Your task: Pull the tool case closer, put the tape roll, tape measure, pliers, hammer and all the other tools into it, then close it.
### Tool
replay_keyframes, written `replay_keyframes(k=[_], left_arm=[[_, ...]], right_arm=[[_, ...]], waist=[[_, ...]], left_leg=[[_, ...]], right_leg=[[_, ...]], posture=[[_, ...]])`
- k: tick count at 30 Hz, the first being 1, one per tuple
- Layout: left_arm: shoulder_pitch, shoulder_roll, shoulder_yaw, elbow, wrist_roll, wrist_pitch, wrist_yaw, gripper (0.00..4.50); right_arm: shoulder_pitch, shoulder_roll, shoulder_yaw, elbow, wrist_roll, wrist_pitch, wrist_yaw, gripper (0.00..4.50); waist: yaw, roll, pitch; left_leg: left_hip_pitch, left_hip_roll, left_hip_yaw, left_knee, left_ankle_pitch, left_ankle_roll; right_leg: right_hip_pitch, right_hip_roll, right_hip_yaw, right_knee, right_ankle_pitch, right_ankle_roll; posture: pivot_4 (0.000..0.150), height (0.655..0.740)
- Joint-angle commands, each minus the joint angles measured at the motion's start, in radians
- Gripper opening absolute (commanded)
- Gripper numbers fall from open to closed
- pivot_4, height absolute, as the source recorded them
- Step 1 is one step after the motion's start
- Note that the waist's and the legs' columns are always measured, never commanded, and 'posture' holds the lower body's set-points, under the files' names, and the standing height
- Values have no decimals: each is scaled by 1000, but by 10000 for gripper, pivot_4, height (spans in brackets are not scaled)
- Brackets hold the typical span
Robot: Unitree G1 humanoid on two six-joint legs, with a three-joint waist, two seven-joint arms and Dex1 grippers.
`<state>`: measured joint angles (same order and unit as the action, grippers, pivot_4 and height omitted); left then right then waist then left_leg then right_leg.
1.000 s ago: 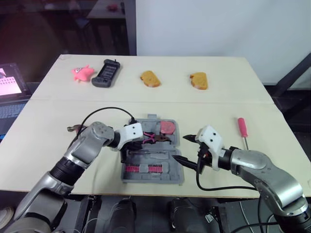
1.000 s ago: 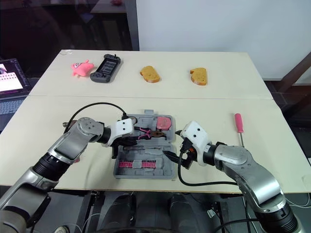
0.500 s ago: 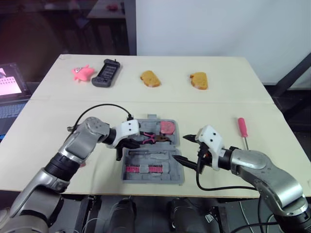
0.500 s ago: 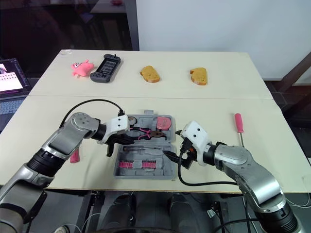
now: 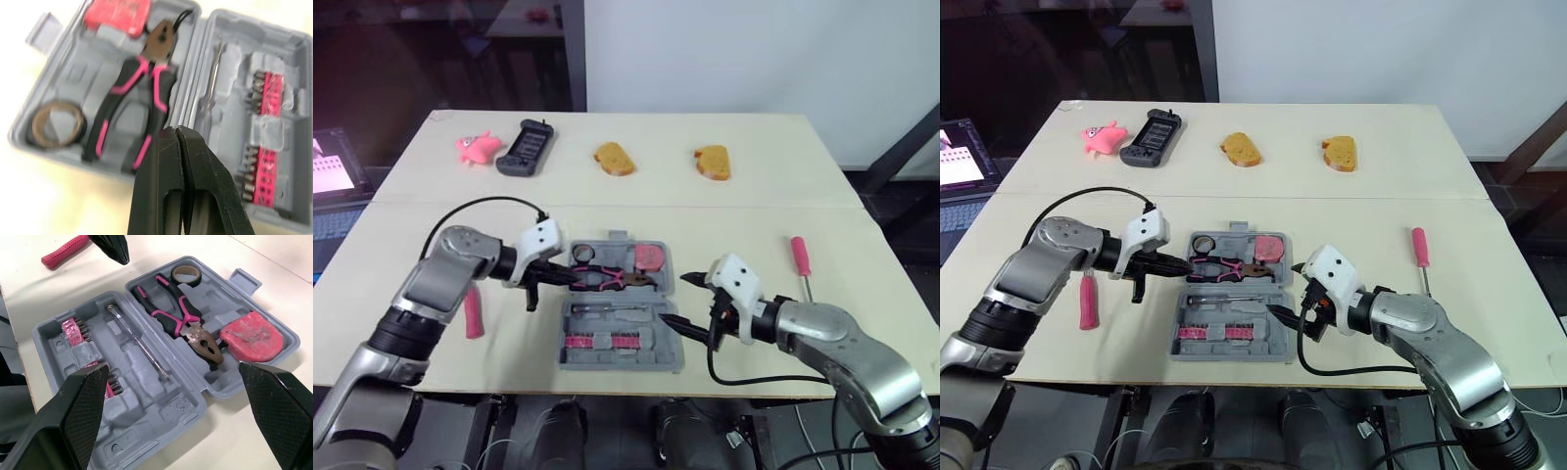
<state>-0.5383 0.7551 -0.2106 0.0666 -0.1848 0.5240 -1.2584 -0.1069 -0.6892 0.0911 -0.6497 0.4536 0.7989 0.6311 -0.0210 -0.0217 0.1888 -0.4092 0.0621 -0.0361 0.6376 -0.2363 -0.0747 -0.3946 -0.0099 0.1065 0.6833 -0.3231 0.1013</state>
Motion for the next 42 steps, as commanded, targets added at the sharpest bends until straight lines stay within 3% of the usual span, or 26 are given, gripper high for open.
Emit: replay_keyframes(k=[1, 11, 15, 21, 26, 29, 35, 42], left_arm=[[13, 47, 98, -28, -55, -25, -13, 379], [209, 163, 284, -140, -175, -93, -62, 379], [300, 190, 382, -150, -206, -120, -52, 12896], [520, 230, 620, -166, -250, -150, -39, 43231], [703, 245, 784, -145, -226, -200, -42, 44180], [805, 240, 911, -38, -188, -272, -24, 44180], [838, 170, 850, -164, -228, -254, 23, 44180], [843, 177, 846, -134, -213, -271, 48, 44180]], right_arm=[[0, -2, -22, -37, 8, -18, 3, 45000], [28, -34, -87, 6, 19, -64, 60, 45000], [68, -59, -160, 19, 41, -91, 102, 45000], [207, -128, -386, 77, 76, -172, 214, 45000], [335, -166, -546, 145, 77, -238, 303, 45000], [408, -188, -649, 227, 59, -274, 356, 45000], [394, -209, -631, 286, 46, -313, 384, 45000], [387, -209, -631, 324, 31, -342, 396, 45000]], waist=[[0, 0, 0], [1, 0, 0], [2, 0, 0], [0, 0, 0], [1, -1, 0], [0, -1, 0], [1, -1, 0], [-3, -1, 0]], left_leg=[[0, 0, 0, 0, 0, 0], [0, 1, 1, -1, 0, 0], [0, 1, 1, -1, 0, 0], [1, 1, 3, -4, 0, 0], [2, 1, 3, -5, 0, 0], [2, 1, 4, -5, 0, 0], [3, 1, 6, -5, 0, 0], [3, 1, 6, -6, 0, 0]], right_leg=[[0, 0, 0, 0, 0, 0], [0, 0, 0, 0, 0, 0], [0, 0, 0, 0, 0, 0], [-2, -1, 1, -1, 0, -1], [-1, -1, 1, -1, -2, -4], [-1, -1, 1, -2, -2, -4], [0, -1, 3, -2, -3, -5], [-1, -1, 3, -2, -2, -4]], posture=[[1500, 7400], [1500, 7400], [1500, 7400], [1500, 7400], [1500, 7400], [1500, 7400], [1500, 7400], [1500, 7400]])
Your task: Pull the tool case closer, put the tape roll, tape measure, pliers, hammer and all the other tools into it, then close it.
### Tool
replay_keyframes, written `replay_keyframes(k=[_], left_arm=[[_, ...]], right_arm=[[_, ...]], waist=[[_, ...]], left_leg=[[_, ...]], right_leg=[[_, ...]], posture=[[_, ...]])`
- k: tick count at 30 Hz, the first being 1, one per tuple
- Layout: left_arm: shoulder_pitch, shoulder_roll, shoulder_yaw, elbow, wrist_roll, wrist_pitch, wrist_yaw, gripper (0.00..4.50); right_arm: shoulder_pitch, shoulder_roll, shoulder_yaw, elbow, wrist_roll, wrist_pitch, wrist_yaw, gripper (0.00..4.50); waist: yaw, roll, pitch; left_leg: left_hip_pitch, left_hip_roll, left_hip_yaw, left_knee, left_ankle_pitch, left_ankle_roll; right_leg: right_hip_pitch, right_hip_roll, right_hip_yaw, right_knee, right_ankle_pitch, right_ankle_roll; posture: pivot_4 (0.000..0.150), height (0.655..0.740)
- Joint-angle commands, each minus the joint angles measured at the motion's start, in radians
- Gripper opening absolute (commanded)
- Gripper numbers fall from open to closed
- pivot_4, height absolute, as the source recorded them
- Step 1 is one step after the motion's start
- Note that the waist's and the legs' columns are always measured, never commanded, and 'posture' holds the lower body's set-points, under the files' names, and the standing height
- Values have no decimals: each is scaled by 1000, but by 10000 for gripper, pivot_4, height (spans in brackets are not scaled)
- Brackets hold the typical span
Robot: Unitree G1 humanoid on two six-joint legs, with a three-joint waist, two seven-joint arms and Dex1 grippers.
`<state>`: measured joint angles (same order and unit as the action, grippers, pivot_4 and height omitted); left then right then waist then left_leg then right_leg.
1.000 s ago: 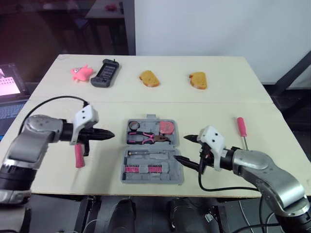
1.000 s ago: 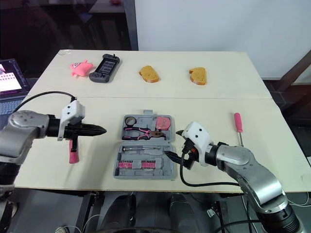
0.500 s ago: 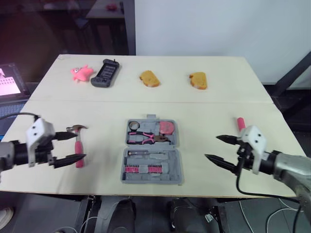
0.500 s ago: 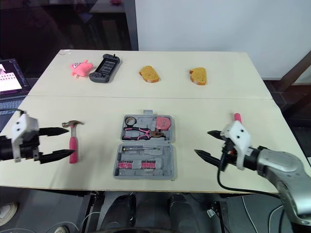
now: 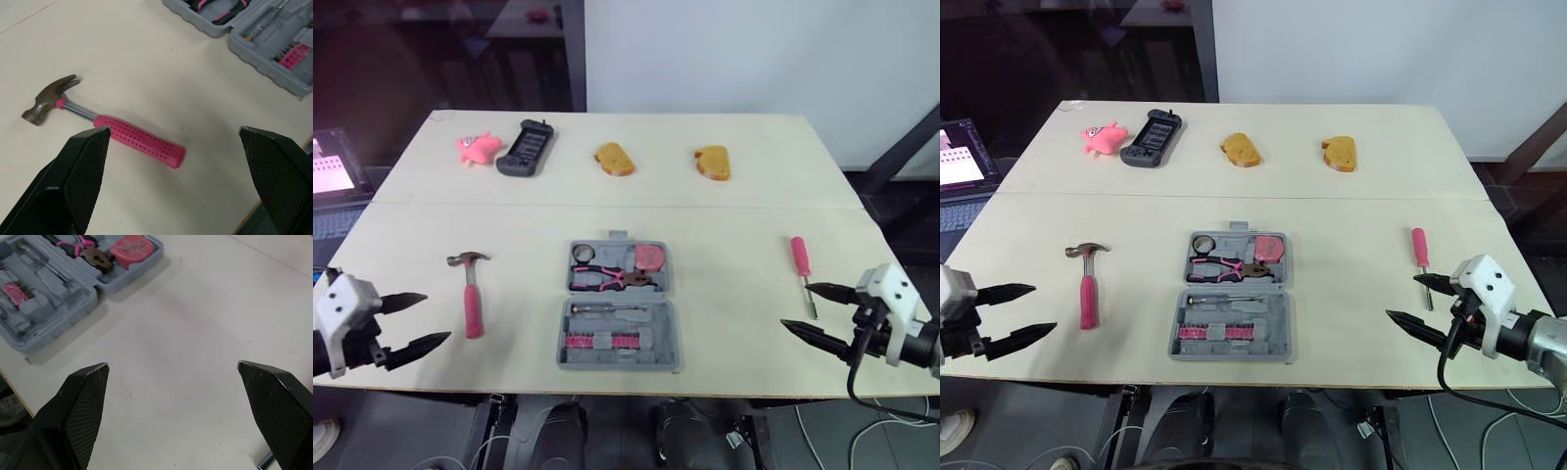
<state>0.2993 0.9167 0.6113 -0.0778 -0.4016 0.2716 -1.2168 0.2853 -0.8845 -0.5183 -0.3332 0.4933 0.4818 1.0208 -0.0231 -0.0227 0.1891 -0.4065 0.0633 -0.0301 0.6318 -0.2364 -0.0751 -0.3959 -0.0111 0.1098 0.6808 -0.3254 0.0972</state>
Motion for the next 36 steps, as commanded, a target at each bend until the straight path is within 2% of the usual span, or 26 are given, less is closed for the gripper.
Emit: replay_keyframes(k=[1, 12, 16, 19, 24, 26, 30, 36], left_arm=[[7, 16, 25, 13, 5, -20, 10, 44180], [-36, 6, -30, -16, -3, -15, 49, 44180], [-196, -36, -244, -106, -34, 45, 51, 44180], [-359, -89, -418, -83, -10, 67, 37, 35621], [-612, -202, -671, 19, 75, 70, 23, 9462], [-674, -244, -757, 49, 121, 58, 21, 380], [-727, -295, -855, 84, 185, 50, 31, 380], [-744, -320, -912, 121, 238, 43, 44, 380]], right_arm=[[-4, -13, -24, 13, -11, -28, 5, 45000], [-21, -17, -4, 46, -48, -33, -14, 45000], [-63, -15, 43, 20, -46, -2, -35, 45000], [-98, -10, 82, -6, -41, 21, -52, 45000], [-134, 9, 149, -46, -52, 36, -92, 45000], [-141, 17, 176, -70, -51, 41, -107, 45000], [-155, 30, 210, -108, -38, 44, -120, 45000], [-172, 39, 240, -133, -37, 49, -129, 45000]], waist=[[-2, 0, 0], [-21, 0, 0], [-14, 1, 0], [-14, 1, 0], [-21, 1, 0], [-22, 1, -1], [-22, 1, -1], [-19, 1, -1]], left_leg=[[0, 0, 0, 0, 0, 0], [0, 0, 0, 0, 0, 0], [0, 0, 0, 1, 0, 0], [0, -1, -1, 2, 0, 0], [0, -1, -2, 1, 0, 0], [0, -1, -2, 1, 0, 0], [0, -1, -2, 1, 0, 0], [0, -1, -3, 2, 0, 0]], right_leg=[[0, 0, 0, 0, 0, 0], [0, 0, 0, 0, 0, 0], [1, 0, 0, 0, 0, 0], [2, 0, 0, 0, 2, 3], [2, 1, -1, 0, 2, 4], [2, 1, -1, 0, 3, 4], [2, 1, -1, 1, 3, 4], [3, 1, -1, 1, 3, 4]], posture=[[1500, 7400], [1500, 7400], [1500, 7400], [1500, 7400], [1500, 7400], [1500, 7400], [1500, 7400], [1500, 7400]])
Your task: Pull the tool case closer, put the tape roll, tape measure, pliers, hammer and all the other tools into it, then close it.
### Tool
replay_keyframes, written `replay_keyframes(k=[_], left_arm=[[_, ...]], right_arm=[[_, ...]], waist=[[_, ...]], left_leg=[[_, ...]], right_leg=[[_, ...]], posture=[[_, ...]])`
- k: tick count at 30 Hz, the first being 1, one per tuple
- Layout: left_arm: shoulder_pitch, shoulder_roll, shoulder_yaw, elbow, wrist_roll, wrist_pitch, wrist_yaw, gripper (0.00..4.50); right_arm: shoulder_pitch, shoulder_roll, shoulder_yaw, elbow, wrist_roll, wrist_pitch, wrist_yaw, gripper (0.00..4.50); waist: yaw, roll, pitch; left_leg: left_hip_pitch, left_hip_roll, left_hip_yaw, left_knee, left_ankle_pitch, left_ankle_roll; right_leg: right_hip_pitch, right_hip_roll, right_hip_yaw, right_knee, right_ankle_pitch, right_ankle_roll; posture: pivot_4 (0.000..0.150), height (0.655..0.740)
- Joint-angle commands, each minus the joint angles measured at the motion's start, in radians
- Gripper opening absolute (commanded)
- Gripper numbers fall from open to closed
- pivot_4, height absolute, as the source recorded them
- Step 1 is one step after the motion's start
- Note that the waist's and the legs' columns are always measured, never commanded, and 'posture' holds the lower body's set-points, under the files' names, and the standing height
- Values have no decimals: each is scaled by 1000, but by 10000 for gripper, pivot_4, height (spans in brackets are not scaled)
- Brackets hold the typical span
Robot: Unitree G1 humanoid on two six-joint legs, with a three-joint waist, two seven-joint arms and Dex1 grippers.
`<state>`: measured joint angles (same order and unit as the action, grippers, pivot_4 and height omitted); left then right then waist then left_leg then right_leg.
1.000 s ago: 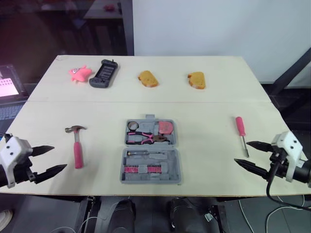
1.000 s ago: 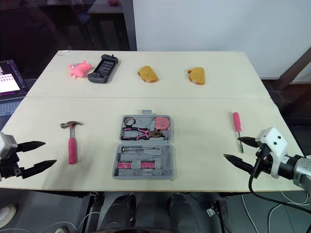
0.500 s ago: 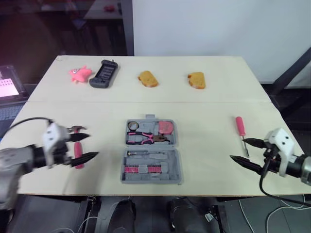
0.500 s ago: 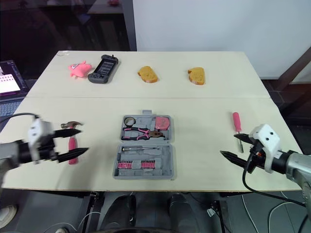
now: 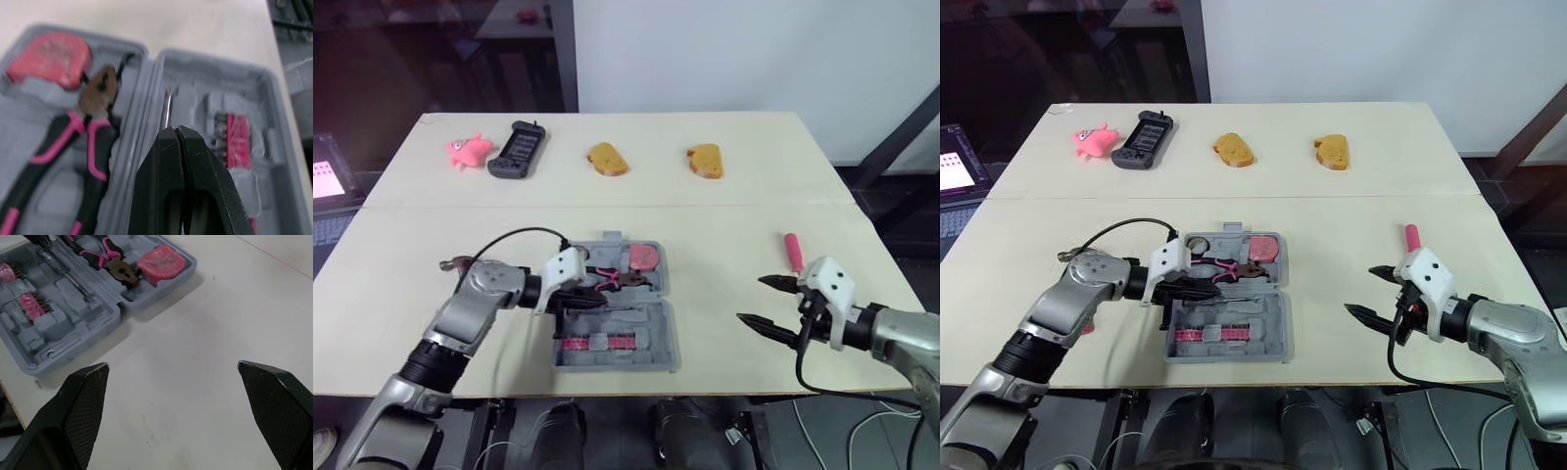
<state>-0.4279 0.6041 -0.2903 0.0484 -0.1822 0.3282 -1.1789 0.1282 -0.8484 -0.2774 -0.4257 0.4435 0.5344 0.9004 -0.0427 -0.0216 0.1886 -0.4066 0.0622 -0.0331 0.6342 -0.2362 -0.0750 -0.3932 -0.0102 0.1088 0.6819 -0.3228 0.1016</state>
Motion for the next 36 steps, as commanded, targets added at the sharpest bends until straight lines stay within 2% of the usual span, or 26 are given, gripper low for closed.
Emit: replay_keyframes(k=[1, 14, 20, 29, 36], left_arm=[[-20, -9, -25, 10, 41, -21, 15, 380], [-36, -39, -135, 120, 195, -29, 58, 380], [-39, -38, -117, 100, 161, -18, 23, 380], [-63, 5, -11, -39, 4, 78, -63, 380], [-69, -13, -47, 31, 72, 35, 1, 380]], right_arm=[[-17, 4, 1, -46, 13, -1, -13, 45000], [14, 10, -5, -91, 27, 13, -41, 45000], [18, 9, -6, -93, 31, 13, -38, 45000], [21, 14, 0, -83, 30, -1, -26, 45000], [20, 16, 8, -72, 25, -11, -25, 45000]], waist=[[1, 0, 0], [1, 0, 0], [2, 1, 0], [1, 1, 0], [2, 1, 0]], left_leg=[[0, 0, 0, 0, 0, 0], [1, 0, -1, 1, 0, 0], [2, 0, -1, 2, 0, 0], [0, 0, -1, 2, 0, 0], [0, 0, -2, 2, 0, 0]], right_leg=[[0, 0, 0, 0, 0, 0], [2, 0, 0, 0, 0, 0], [3, 0, -1, 0, 0, 0], [2, 0, -1, 0, 0, 0], [2, 0, -1, 0, 0, 0]], posture=[[1500, 7400], [1500, 7400], [1500, 7400], [1500, 7400], [1500, 7400]])
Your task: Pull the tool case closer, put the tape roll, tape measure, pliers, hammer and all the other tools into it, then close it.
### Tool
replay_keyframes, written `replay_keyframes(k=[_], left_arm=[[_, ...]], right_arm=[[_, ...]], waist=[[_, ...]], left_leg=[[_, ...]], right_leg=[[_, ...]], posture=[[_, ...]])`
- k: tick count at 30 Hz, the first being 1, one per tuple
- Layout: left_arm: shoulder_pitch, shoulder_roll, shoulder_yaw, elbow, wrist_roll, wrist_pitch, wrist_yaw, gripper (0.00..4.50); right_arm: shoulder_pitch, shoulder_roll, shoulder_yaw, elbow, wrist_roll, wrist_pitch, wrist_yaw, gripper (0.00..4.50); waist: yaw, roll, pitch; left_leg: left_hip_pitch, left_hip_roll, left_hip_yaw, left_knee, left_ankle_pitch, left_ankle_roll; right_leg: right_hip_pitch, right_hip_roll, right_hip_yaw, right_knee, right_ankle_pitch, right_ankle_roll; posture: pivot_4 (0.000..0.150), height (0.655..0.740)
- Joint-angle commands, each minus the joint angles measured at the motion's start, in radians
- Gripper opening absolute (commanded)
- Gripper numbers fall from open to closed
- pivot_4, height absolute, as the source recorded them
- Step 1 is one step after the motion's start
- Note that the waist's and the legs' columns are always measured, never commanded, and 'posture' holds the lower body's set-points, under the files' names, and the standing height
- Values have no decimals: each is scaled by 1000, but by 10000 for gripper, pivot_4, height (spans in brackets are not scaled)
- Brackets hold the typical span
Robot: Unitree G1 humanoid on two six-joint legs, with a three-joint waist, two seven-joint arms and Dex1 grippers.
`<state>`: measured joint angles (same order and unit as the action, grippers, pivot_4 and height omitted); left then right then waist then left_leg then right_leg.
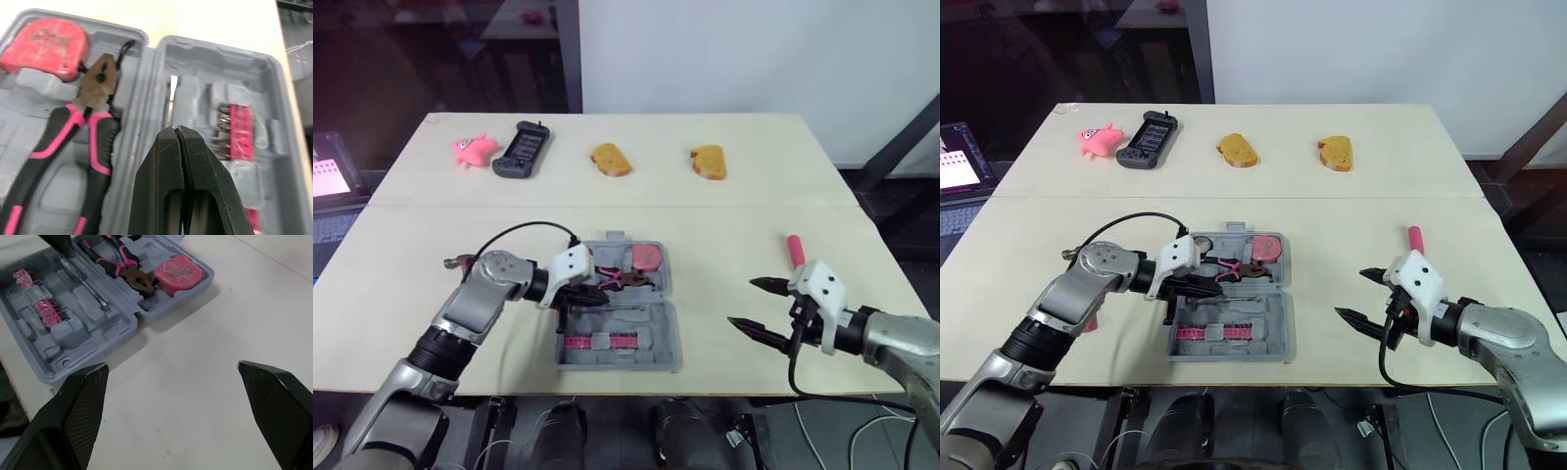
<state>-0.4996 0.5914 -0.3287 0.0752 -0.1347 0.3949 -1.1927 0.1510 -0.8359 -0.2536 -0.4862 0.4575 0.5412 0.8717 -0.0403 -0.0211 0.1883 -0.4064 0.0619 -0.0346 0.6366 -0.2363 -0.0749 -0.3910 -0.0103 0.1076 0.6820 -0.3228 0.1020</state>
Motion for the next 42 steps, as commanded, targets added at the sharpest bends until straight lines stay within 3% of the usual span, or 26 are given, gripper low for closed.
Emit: replay_keyframes(k=[1, 12, 19, 21, 24, 30, 33, 40, 42], left_arm=[[6, -1, -16, 11, 32, -40, 15, 380], [19, -12, -48, 76, 106, -109, 47, 380], [-27, -14, 92, 15, -6, -72, 64, 380], [-29, 25, 166, -49, -80, -29, 34, 380], [29, 172, 343, -158, -235, 81, -53, 380], [253, 395, 569, -110, -246, 59, -80, 380], [381, 458, 681, -64, -246, 33, -85, 8986], [543, 471, 856, 46, -253, -17, -54, 44394], [579, 480, 886, 91, -234, -48, -47, 44394]], right_arm=[[-1, 4, -18, -12, 12, -18, 4, 45000], [9, 1, -32, -14, 9, -11, -8, 45000], [4, 0, -46, -8, 18, -14, -6, 45000], [8, 0, -64, -2, 26, -15, 0, 45000], [15, -2, -108, 13, 53, -9, 14, 45000], [72, -10, -206, 59, 70, -23, 51, 45000], [105, -23, -240, 99, 57, -43, 80, 45000], [128, -22, -271, 108, 70, -51, 102, 45000], [139, -19, -293, 117, 73, -60, 112, 45000]], waist=[[-1, 0, 0], [1, 0, 0], [4, 0, 0], [3, 0, 0], [-9, 0, 0], [-10, 1, 0], [-3, -1, 1], [-2, -1, 1], [-4, -1, 1]], left_leg=[[0, 0, 0, 0, 0, 0], [0, 0, 0, 0, 0, 0], [-1, 0, 0, 1, 0, 0], [-1, 0, 0, 1, 0, 0], [-1, 0, 0, 0, 0, 0], [2, 1, 1, -5, 0, 0], [2, 1, 1, -4, 0, 0], [1, 1, 2, -4, 0, 0], [1, 1, 2, -4, 0, 0]], right_leg=[[0, 0, 0, 0, 0, 0], [0, 0, 0, 0, 0, 0], [0, 0, 0, 0, 0, 0], [0, 0, 0, 0, 0, 0], [-1, 0, 0, 0, 0, 0], [-1, 0, 0, 0, 0, 0], [-1, 0, 0, 0, 0, 0], [-1, -1, 0, -1, -2, -4], [-2, -1, 0, -1, -2, -3]], posture=[[1500, 7400], [1500, 7400], [1500, 7400], [1500, 7400], [1500, 7400], [1500, 7400], [1500, 7400], [1500, 7400], [1500, 7400]])
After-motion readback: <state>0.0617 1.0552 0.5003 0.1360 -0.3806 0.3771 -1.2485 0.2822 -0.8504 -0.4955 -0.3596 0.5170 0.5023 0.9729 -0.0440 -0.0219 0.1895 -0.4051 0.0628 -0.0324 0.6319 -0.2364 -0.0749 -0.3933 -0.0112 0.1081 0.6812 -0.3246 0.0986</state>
